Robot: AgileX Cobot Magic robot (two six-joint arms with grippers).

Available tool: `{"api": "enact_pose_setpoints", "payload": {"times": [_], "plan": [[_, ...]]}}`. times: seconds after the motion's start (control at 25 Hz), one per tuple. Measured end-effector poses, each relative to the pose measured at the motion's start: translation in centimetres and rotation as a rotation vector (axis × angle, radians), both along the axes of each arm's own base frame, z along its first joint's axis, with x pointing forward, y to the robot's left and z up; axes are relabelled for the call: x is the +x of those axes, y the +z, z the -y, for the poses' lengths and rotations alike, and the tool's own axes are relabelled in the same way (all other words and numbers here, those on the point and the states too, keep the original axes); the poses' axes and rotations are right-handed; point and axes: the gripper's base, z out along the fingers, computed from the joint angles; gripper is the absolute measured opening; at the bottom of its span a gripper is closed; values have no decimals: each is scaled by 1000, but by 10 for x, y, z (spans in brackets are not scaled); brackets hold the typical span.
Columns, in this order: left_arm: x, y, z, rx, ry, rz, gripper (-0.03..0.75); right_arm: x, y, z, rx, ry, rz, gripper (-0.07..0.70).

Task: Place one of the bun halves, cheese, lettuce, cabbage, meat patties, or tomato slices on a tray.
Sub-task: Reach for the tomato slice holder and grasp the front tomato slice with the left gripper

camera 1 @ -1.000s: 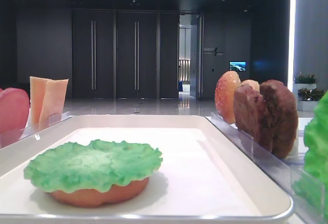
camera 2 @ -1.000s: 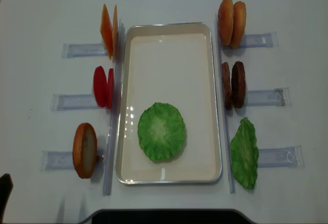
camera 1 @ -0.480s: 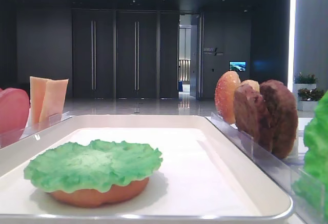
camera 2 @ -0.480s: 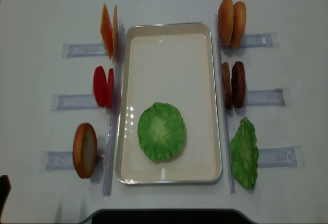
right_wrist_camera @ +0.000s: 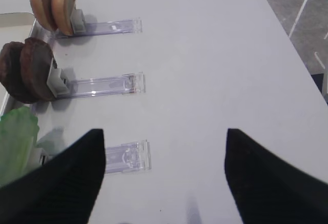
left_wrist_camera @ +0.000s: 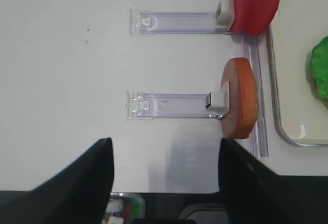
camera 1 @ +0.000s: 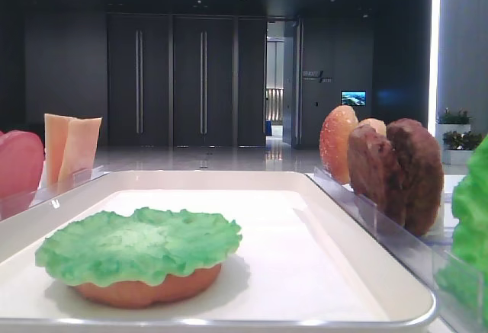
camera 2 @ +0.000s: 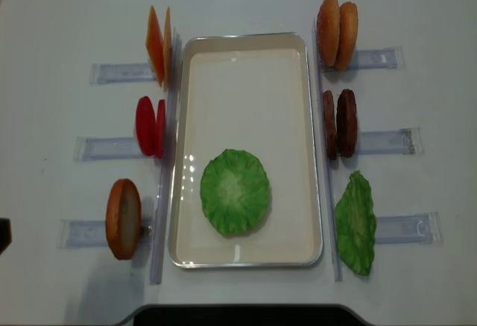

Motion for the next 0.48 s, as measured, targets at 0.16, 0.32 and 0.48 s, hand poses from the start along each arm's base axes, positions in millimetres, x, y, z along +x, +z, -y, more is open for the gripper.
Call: {"api": "enact_pose_setpoints", "payload": {"times": [0.16,0.32,0.48], "plan": [[37,5,-1,-4,0,-126,492,0,0,0,0,0,-1,472],[77,5,-3,-8,0,-242,492,0,0,0,0,0,-1,472],[115,4,-4,-7,0,-318,492,0,0,0,0,0,-2,472]]}}
